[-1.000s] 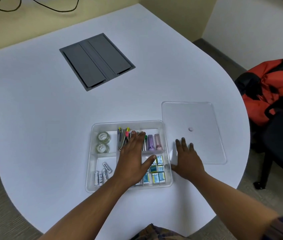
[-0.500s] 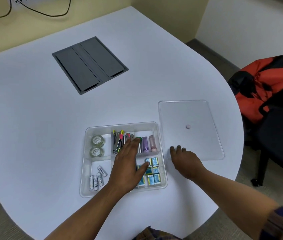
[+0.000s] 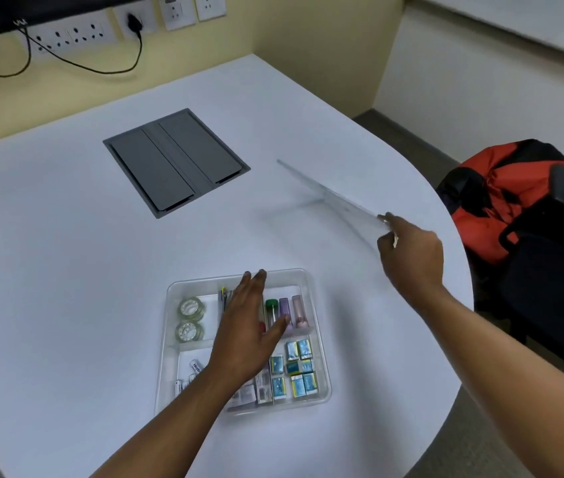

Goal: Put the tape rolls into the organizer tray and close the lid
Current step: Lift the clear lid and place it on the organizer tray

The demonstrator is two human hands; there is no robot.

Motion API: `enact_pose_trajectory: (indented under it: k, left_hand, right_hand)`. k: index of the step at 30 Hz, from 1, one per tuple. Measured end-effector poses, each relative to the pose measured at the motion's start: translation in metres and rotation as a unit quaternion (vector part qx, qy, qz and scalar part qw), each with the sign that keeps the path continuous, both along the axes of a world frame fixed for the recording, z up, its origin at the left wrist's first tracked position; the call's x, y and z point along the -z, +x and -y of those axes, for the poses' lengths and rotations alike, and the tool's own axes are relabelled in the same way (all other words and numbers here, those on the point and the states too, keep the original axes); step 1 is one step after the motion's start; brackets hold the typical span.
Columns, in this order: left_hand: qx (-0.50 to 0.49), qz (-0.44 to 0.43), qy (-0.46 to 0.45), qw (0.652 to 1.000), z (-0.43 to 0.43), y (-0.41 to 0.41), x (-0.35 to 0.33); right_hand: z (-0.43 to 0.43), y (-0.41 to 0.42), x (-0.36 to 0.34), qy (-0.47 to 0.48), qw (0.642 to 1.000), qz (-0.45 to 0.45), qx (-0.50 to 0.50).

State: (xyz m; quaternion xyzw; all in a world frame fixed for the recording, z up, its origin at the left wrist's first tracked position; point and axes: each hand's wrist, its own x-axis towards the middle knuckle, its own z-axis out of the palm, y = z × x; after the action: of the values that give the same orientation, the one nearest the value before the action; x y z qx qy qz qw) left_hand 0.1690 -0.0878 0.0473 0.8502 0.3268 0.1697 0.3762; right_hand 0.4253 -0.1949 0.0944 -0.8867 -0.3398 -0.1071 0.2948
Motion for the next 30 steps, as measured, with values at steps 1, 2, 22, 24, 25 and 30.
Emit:
enact_pose_trajectory:
  k: [1,2,22,24,25,30]
  left_hand:
    - [-0.010,0.010,-0.006,1.000,-0.004,-0.002,-0.004]
    - [-0.023,0.017,-0.012,1.000,-0.009,-0.004,-0.007]
    - [-0.293,0.116,-0.110,0.943,-0.111,-0.104,-0.055]
    - [-0.291,0.138,-0.165,0.932,-0.106,-0.111,-0.049]
    - [-0.283,0.159,-0.202,0.924,-0.103,-0.112,-0.047]
    - [-0.312,0.214,-0.321,0.868,-0.085,-0.129,-0.037]
  right_hand:
    - [-0.004,0.001,-0.008,0.024,1.000,-0.007,-0.008]
    - [-0.006,0.001,-0.016,0.049,0.999,-0.013,-0.021]
    - [-0.038,-0.074,-0.074,0.328,0.821,-0.456,-0.107]
    - [-0.041,-0.076,-0.062,0.331,0.786,-0.519,-0.068]
    - [-0.042,-0.078,-0.056,0.331,0.773,-0.539,-0.049]
    - [-0.047,-0.086,-0.022,0.310,0.760,-0.571,-0.004]
